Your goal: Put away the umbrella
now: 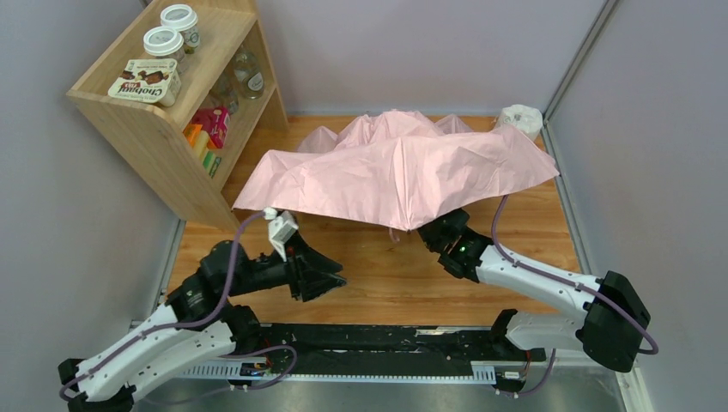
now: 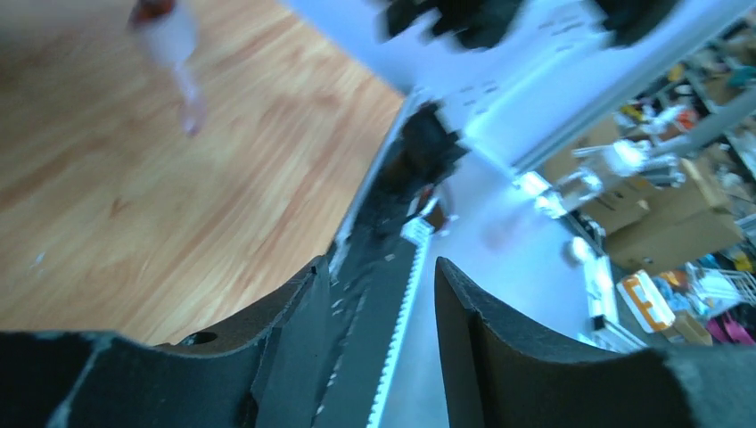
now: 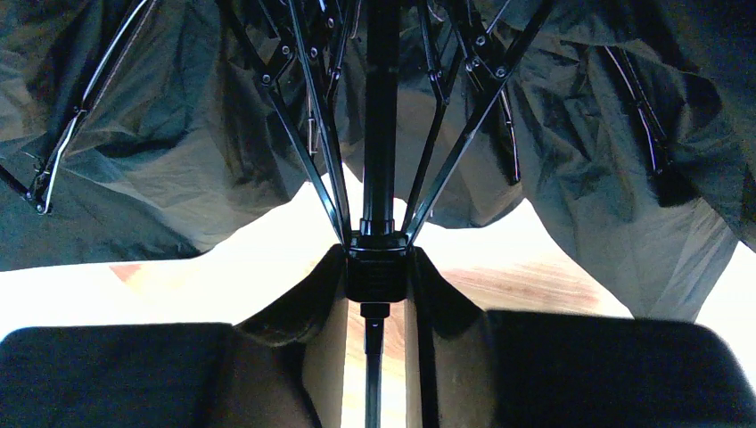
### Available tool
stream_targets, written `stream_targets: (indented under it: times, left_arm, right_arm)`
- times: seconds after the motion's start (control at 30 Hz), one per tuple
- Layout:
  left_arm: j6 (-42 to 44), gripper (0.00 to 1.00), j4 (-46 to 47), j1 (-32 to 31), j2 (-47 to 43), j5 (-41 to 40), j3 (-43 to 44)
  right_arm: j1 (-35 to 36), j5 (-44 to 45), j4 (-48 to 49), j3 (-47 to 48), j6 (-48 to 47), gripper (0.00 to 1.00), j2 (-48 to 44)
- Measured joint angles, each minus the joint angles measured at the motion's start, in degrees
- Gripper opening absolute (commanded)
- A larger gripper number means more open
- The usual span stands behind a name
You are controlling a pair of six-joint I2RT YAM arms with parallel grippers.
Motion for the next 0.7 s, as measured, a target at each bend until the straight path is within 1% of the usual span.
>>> stream_targets:
  times: [0.03,0.1,0.17,0.23,0.37,0.47,0.7]
  left_arm:
    - [0.3,0.59,-1.6,0.0,-2.3,1.5,1.2]
    - [0.6,0.60,-4.0,0.0,-5.1,3.9,6.3]
    - [0.8,0.62,-4.3,0.0,-4.4,5.6,13.9]
    - [0.9,0.62,-4.1,0.0,-1.2,6.6,22.1]
    - [0.5,0.60,-1.8,0.0,10.1,10.2,38.1]
    - [-0.7,0.60,1.0,0.0,16.6,12.6,42.2]
    - [-5.5,0.60,6.8,0.0,31.7,17.2,43.5]
  right_arm:
    - [-0.2,-0.9,1.3,-1.1,-1.0,0.00,-0.1]
    - [-0.6,-2.5,3.6,-3.5,-3.0,0.00,-0.4]
    - [-0.8,-3.7,5.4,-5.7,-4.7,0.00,-0.4]
    - [-0.8,-4.4,7.0,-7.3,-5.9,0.00,-0.4]
    - [-0.8,-5.1,9.5,-8.8,-7.1,0.00,0.2]
    - [-0.8,-5.6,10.6,-8.8,-7.6,0.00,0.5]
    - [-0.8,-6.1,12.5,-8.8,-7.9,0.00,1.4]
